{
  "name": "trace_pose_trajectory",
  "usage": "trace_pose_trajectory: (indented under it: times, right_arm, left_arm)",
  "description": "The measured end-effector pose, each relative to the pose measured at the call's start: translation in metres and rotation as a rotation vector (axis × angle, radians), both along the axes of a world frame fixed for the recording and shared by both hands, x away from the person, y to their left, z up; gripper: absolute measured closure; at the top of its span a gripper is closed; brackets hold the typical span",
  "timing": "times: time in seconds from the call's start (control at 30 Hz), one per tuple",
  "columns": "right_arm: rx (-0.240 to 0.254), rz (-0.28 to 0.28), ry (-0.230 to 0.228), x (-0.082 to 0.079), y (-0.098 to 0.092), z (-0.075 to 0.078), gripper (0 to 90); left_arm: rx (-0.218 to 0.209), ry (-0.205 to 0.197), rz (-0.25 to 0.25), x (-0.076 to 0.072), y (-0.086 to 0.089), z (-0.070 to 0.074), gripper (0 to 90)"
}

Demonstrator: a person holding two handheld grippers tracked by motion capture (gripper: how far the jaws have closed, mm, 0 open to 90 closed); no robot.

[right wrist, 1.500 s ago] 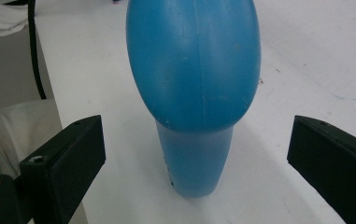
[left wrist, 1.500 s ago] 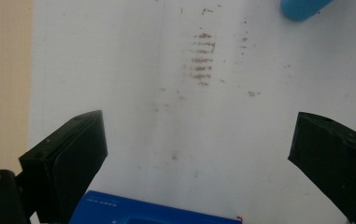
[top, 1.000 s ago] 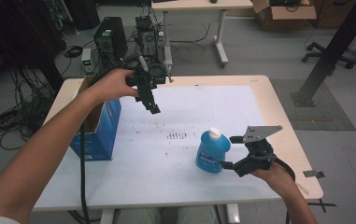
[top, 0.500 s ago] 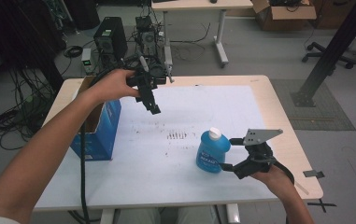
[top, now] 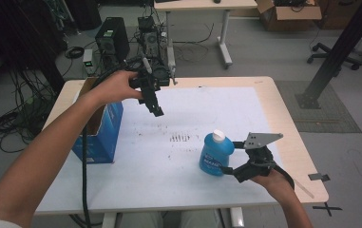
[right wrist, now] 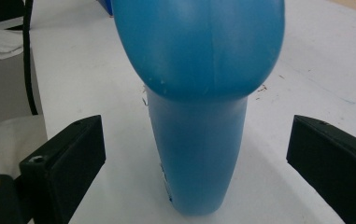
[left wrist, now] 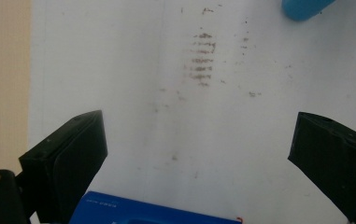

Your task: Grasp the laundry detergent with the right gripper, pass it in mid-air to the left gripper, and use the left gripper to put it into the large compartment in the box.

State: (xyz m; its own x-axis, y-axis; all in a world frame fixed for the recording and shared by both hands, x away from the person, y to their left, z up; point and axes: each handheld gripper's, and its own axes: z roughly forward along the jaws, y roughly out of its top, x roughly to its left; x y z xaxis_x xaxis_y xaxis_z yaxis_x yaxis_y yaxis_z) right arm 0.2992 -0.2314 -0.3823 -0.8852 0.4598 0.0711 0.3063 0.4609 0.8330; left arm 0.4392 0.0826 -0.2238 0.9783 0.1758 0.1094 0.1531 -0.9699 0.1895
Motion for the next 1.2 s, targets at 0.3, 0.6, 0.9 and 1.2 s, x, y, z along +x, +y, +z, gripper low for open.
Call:
trace_pose_trajectory:
  times: [0.3,0.6,0.9,1.2]
  right_arm:
    - [0.011,0.01,-0.008,0.003,0.01,-0.005,5.0]
    - [0.031,0.013,-0.019,0.006,0.018,-0.008,6.2]
    - [0.039,0.022,-0.026,0.008,0.025,-0.012,9.5]
    - [0.066,0.015,-0.035,0.01,0.024,-0.013,17.2]
  left_arm:
    - [0.0,0.002,0.0,0.0,-0.001,-0.001,4.6]
    - [0.001,0.001,0.002,-0.001,0.0,0.0,4.7]
    - [0.006,-0.001,0.0,0.0,0.0,0.0,4.7]
    - [0.004,0.002,0.0,0.0,-0.001,-0.001,4.8]
